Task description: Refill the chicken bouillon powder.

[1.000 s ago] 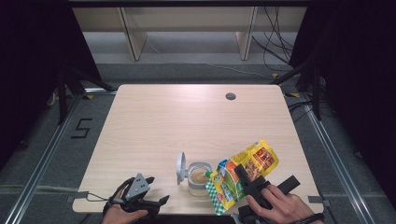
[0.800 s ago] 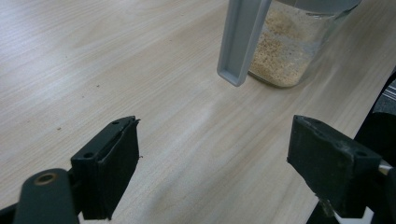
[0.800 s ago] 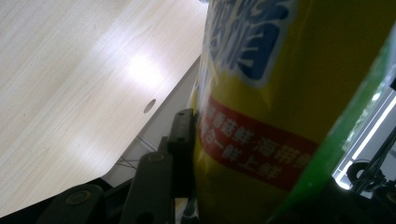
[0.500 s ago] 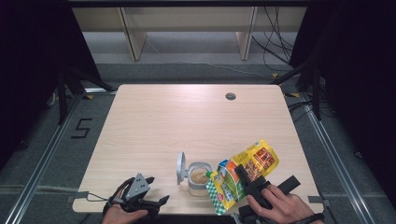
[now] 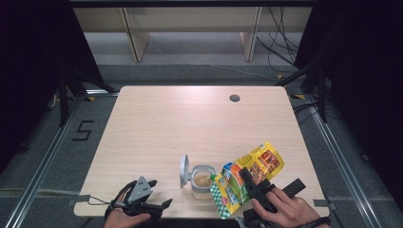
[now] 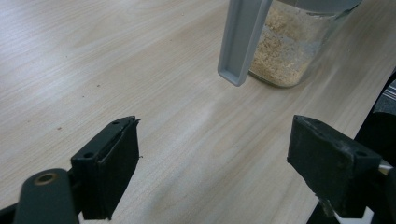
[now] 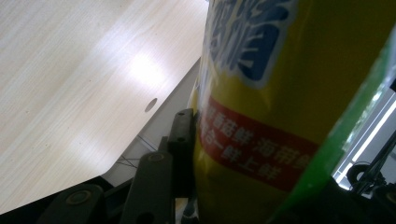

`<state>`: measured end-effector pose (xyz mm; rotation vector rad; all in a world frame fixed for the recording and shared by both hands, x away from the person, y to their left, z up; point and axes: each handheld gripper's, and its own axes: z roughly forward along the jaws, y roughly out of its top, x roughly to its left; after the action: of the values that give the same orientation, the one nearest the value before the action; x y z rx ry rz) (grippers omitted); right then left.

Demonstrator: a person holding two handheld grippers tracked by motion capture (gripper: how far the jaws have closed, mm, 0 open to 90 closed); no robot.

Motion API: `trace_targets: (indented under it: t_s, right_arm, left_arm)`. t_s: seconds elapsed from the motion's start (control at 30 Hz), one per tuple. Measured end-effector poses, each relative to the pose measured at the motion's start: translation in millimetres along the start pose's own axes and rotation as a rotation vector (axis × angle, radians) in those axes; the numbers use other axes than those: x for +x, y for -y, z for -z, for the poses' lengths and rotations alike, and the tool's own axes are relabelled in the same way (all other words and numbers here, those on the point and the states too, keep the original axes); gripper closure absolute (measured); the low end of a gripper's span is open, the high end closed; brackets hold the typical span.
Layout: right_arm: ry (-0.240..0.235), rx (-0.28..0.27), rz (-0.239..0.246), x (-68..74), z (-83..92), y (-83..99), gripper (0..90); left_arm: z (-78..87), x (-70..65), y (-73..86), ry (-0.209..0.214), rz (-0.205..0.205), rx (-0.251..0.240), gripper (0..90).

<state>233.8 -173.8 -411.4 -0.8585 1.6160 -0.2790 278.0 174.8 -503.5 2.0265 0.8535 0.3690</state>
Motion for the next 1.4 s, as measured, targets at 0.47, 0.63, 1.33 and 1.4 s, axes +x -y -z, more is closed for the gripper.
trace_targets:
  t_s: [0.47,0.63,1.33,1.4]
  right_arm:
    - [-0.002,0.004,-0.001,0.6,0.7,-0.2,67.5]
    - [0.004,-0.001,-0.007,0.5,0.1,0.1,67.6]
    - [-0.017,-0.007,-0.011,1.7,0.6,1.1,67.7]
    - [-0.014,-0.008,-0.013,1.9,0.6,1.0,67.7]
  left_arm:
    - [-0.2,-0.1,0.0,0.0,0.001,0.0,16.0]
    - [-0.1,0.7,0.0,0.001,-0.005,0.005,16.0]
    - [0.0,0.8,0.0,0.0,-0.005,0.005,16.0]
    - [0.1,0.8,0.1,0.0,-0.005,0.004,16.0]
